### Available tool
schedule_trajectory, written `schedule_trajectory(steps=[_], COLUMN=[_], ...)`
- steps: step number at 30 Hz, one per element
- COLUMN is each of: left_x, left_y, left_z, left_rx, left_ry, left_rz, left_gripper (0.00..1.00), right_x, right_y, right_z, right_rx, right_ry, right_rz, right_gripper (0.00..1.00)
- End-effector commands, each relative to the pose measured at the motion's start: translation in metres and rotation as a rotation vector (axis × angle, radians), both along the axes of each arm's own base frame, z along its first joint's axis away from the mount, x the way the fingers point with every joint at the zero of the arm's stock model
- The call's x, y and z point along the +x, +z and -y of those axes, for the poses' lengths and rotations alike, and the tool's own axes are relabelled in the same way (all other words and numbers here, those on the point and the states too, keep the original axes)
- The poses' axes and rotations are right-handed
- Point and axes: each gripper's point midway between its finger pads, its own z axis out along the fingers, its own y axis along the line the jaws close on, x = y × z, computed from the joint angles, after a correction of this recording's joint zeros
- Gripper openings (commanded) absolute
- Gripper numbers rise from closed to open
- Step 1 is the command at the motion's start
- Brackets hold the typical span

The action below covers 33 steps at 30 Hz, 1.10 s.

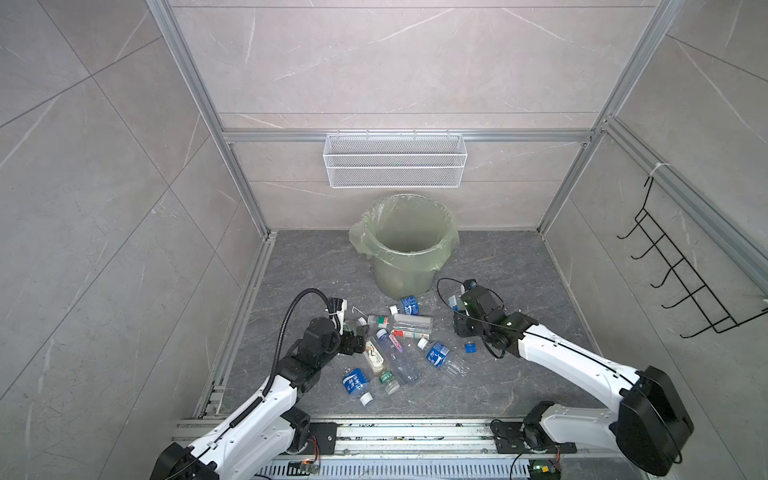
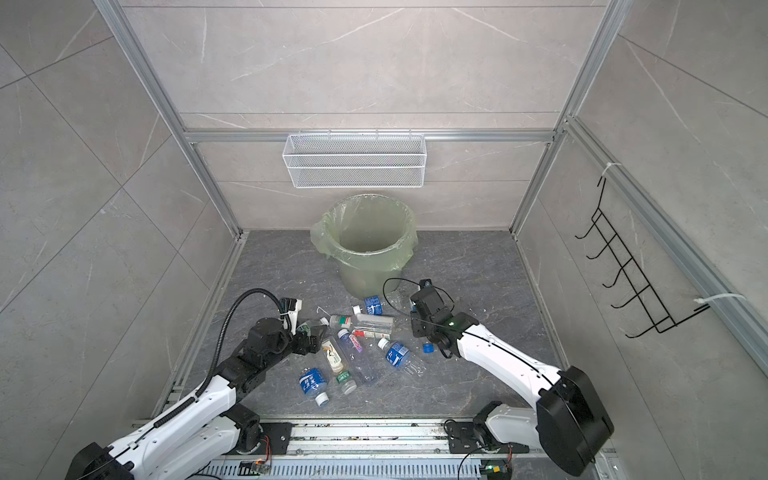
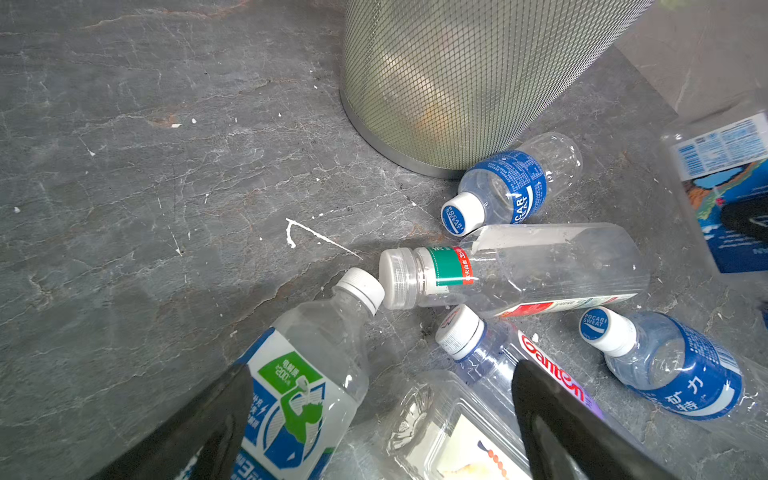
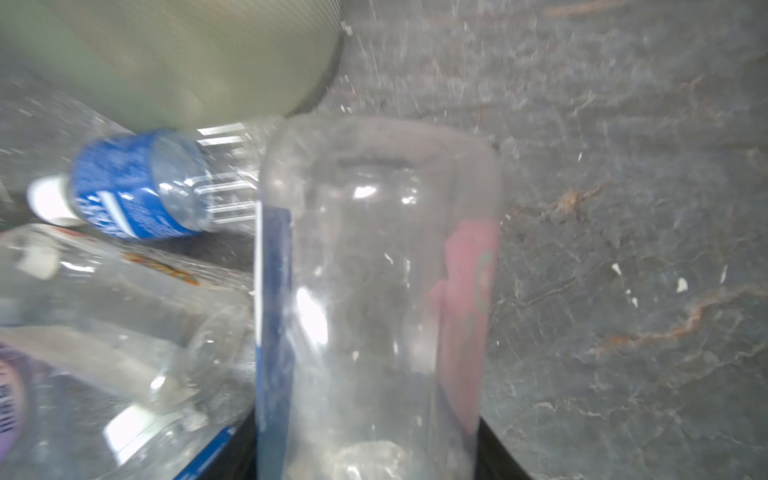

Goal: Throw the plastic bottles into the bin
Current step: 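Close the right gripper on the clear red-label bottle and lift it, then carry the red-label bottle with the right gripper over the bin and release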

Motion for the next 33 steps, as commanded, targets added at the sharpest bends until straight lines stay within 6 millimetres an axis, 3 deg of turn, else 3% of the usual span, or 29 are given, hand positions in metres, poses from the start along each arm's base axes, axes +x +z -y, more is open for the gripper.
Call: schedule_trajectory(steps=[1, 8, 11, 17, 19, 22, 24, 26, 27, 29, 31, 33], left_x=[0.004, 0.005, 0.005, 0.005, 0.005, 0.004, 0.004, 0.004, 0.005, 0.006, 0.005, 0.005], left_y=[0.009, 0.009, 0.009, 0.009, 0.008, 0.009, 0.008, 0.009, 0.009, 0.009, 0.007, 0.007], left_z=[0.002, 0.003, 0.003, 0.003, 0.004, 0.003, 0.003, 0.003, 0.003, 0.002, 0.003, 0.003], left_rx=[0.002, 0.002, 0.002, 0.003, 0.003, 0.002, 0.003, 0.004, 0.004, 0.008, 0.01, 0.008], left_ry=[-0.017, -0.019, -0.02, -0.02, -0.023, -0.022, -0.023, -0.021, -0.019, -0.015, -0.019, -0.022], left_rz=[0.048, 0.046, 0.045, 0.043, 0.043, 0.044, 0.044, 0.046, 0.047, 0.047, 0.037, 0.038], left_gripper=[0.99, 0.99, 0.99, 0.99, 0.99, 0.99, 0.99, 0.99, 0.99, 0.99, 0.99, 1.0], right_x=[-0.005, -0.018, -0.022, -0.015, -0.006, 0.022, 0.052, 0.083, 0.102, 0.136, 0.164, 0.174], right_y=[0.017, 0.048, 0.07, 0.146, 0.186, 0.247, 0.282, 0.302, 0.313, 0.319, 0.32, 0.331], right_z=[-0.004, -0.01, -0.014, -0.028, -0.037, -0.054, -0.074, -0.094, -0.108, -0.123, -0.119, -0.108], right_rx=[0.065, 0.168, 0.218, 0.317, 0.348, 0.375, 0.398, 0.408, 0.412, 0.379, 0.305, 0.295], right_ry=[0.046, 0.109, 0.128, 0.145, 0.163, 0.147, 0.131, 0.123, 0.123, 0.092, 0.005, -0.049], right_rz=[0.07, 0.153, 0.201, 0.3, 0.345, 0.392, 0.412, 0.423, 0.43, 0.425, 0.427, 0.447], right_gripper=[0.48, 0.48, 0.47, 0.47, 0.47, 0.45, 0.45, 0.47, 0.51, 0.78, 0.98, 0.99])
